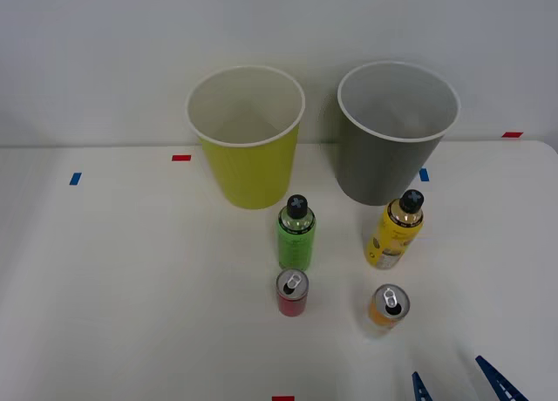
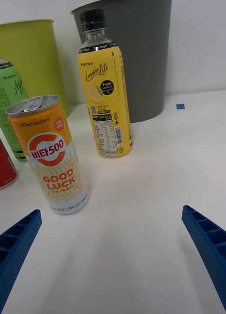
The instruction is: Put cans in the gray bin, plastic bottles in the light green bin
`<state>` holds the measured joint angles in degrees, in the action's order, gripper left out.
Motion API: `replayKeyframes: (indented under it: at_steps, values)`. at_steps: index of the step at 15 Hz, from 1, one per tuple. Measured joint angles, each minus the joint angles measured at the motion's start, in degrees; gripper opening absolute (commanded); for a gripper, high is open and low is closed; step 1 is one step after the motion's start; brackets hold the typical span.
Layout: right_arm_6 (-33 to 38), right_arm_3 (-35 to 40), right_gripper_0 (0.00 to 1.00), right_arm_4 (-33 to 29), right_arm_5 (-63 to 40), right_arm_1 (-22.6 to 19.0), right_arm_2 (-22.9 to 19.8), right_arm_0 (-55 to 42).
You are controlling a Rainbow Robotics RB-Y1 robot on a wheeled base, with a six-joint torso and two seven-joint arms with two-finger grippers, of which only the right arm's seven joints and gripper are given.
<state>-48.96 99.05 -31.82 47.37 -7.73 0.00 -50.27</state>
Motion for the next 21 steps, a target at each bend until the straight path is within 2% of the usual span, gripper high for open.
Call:
replayKeyframes:
  at_steps: [15, 17, 21]
  values:
    - [0.0, -0.2, 1.0, 0.0, 0.0, -0.1, 0.1, -0.1]
    - [-0.5, -1.6, 1.0, 1.2, 1.2, -1.0, 0.6, -0.7]
    - [-2.9, 2.4, 1.0, 5.9, 2.7, -5.4, 3.4, -2.2]
